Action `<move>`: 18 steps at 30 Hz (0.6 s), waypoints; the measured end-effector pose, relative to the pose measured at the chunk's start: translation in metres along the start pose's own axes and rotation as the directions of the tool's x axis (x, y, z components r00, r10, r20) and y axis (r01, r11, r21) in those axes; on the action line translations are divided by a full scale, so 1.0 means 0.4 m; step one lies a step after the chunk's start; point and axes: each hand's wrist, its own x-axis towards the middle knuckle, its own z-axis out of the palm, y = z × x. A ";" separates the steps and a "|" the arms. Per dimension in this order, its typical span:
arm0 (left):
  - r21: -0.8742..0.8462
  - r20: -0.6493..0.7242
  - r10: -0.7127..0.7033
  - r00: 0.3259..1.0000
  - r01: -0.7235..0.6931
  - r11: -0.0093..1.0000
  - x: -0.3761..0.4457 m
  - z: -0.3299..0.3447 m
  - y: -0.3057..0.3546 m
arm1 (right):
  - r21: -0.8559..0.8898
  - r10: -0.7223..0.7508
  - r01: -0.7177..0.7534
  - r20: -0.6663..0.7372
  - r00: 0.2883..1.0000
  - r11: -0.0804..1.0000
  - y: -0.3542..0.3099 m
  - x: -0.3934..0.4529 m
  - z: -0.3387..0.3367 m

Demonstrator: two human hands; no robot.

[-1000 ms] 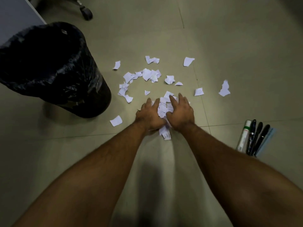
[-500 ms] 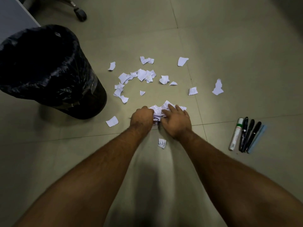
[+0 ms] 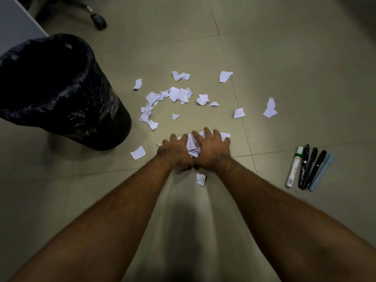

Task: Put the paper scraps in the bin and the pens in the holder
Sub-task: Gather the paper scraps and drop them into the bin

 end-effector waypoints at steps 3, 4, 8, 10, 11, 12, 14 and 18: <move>-0.023 -0.055 -0.035 0.998 0.033 0.999 -0.007 0.012 -0.014 | -0.031 0.009 -0.008 0.012 1.000 0.999 -0.014 0.008 -0.002; -0.033 -0.061 -0.060 0.996 0.058 0.998 -0.005 0.018 -0.023 | -0.038 0.011 -0.011 0.012 1.000 0.999 -0.021 0.008 -0.004; 0.028 -0.023 -0.108 0.994 0.108 0.994 0.004 0.038 -0.050 | -0.007 -0.007 0.007 -0.015 1.000 1.000 -0.043 0.004 0.002; 0.001 -0.097 -0.036 0.995 0.036 0.999 -0.003 0.047 -0.042 | 0.033 -0.051 0.057 -0.151 0.987 0.998 -0.051 -0.007 0.015; -0.038 -0.180 -0.001 0.984 -0.006 0.999 -0.007 0.053 -0.037 | 0.036 -0.078 0.088 -0.221 0.972 0.995 -0.053 -0.012 0.024; -0.071 -0.264 0.020 0.964 -0.040 0.997 -0.011 0.057 -0.034 | 0.035 -0.096 0.110 -0.272 0.957 0.993 -0.055 -0.018 0.032; -0.088 -0.333 0.013 0.943 -0.044 0.995 -0.019 0.063 -0.031 | 0.029 -0.107 0.123 -0.328 0.939 0.992 -0.054 -0.030 0.037; -0.015 -0.265 0.001 0.964 -0.005 1.000 -0.024 0.056 -0.031 | 0.059 -0.092 0.113 -0.281 0.955 0.992 -0.050 -0.036 0.012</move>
